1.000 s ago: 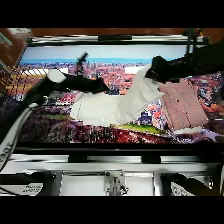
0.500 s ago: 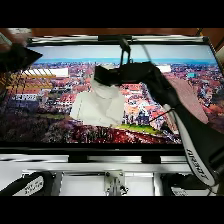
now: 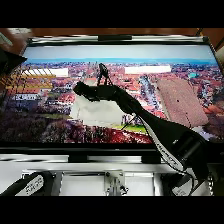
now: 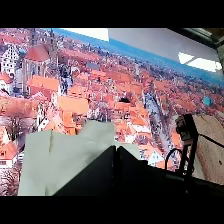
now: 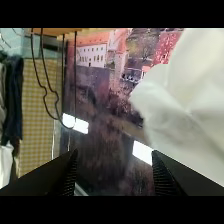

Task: Fold the shirts.

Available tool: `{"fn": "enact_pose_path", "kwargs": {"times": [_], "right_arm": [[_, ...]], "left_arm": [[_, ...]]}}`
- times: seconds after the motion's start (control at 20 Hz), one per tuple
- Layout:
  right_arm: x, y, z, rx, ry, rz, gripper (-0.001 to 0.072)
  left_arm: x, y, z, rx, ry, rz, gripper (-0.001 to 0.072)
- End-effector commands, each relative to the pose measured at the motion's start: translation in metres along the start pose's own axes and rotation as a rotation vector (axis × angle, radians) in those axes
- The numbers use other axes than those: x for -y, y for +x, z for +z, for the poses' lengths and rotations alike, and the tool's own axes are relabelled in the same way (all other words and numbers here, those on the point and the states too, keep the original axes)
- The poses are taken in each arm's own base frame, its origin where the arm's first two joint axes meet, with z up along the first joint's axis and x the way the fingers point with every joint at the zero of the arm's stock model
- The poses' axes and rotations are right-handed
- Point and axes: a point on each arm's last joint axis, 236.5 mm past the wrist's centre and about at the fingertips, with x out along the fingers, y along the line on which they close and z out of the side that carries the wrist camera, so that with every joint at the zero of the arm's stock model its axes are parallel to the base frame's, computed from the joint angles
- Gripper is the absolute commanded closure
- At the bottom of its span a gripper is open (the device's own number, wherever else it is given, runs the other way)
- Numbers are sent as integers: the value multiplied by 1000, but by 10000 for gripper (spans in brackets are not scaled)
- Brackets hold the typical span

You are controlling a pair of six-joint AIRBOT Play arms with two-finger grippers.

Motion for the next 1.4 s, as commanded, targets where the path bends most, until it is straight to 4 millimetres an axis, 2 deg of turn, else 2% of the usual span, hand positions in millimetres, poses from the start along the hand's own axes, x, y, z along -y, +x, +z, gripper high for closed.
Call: {"fn": "enact_pose_path", "kwargs": {"times": [0.0,0.1,0.2,0.3,0.35,0.4,0.45,0.5,0.6,0.75,0.9,1.05,1.25,1.3,1.35], "right_arm": [[2,2,4,18,9,-3,145],[14,-19,4,-61,-87,-64,145],[46,-54,11,-151,-196,-193,145],[95,-105,27,-234,-257,-382,140],[126,-136,35,-283,-253,-492,51],[153,-163,39,-333,-223,-578,49],[178,-185,40,-377,-165,-634,49],[194,-195,39,-392,-102,-646,49],[213,-191,28,-394,-17,-615,49],[227,-160,10,-381,39,-530,49],[232,-132,7,-373,55,-451,49],[237,-121,3,-378,74,-423,49],[224,-106,-15,-439,-22,-351,50],[218,-101,-22,-457,-70,-337,88],[214,-98,-28,-473,-101,-324,303]], "left_arm": [[-1,-2,-2,-7,1,3,674],[-1,-2,-4,-15,7,1,674],[-1,-2,-4,-15,19,1,674],[-1,-2,-4,-15,19,1,674],[-1,-2,-4,-15,19,1,674],[-1,-2,-4,-15,19,1,674],[-1,-2,-4,-15,20,1,674],[-1,-2,-4,-15,24,1,674],[-1,-2,-4,-15,27,1,674],[-1,-2,-4,-15,27,1,674],[-1,-2,-4,-15,27,1,674],[-1,-2,-4,-15,27,1,674],[-1,-2,-3,-14,26,1,674],[-1,-2,-3,-14,26,1,674],[-1,-2,-3,-14,26,1,674]]}}
